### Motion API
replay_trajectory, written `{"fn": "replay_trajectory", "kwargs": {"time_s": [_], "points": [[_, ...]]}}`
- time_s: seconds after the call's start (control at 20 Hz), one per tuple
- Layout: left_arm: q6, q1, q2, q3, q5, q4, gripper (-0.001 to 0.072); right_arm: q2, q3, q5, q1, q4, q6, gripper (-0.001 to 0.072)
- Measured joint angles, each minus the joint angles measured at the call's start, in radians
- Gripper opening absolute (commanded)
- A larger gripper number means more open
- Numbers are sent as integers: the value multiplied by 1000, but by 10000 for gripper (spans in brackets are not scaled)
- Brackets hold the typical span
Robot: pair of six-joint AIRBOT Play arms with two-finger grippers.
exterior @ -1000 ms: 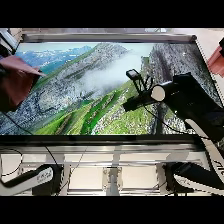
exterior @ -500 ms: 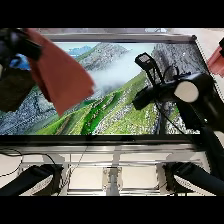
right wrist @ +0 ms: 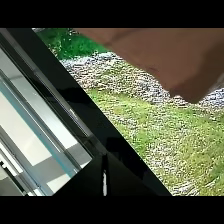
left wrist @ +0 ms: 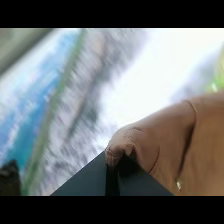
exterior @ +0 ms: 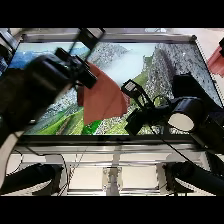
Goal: Fold the clothes and pants, and hang the long-sleeved shirts on hangers.
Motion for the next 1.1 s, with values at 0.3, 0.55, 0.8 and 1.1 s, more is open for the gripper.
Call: {"fn": "replay_trajectory", "kwargs": {"time_s": [0.3,0.55,0.8,1.1], "points": [[-69,-35,-107,2,-71,2,27,-10,-74,-178,19,7,53,8],[-98,-40,-132,53,-84,2,27,-105,-139,-391,23,24,111,700],[-107,-40,-137,152,-85,18,27,-203,-151,-550,27,109,162,696],[-113,-40,-138,203,-81,41,28,-234,-153,-711,103,155,203,683]]}}
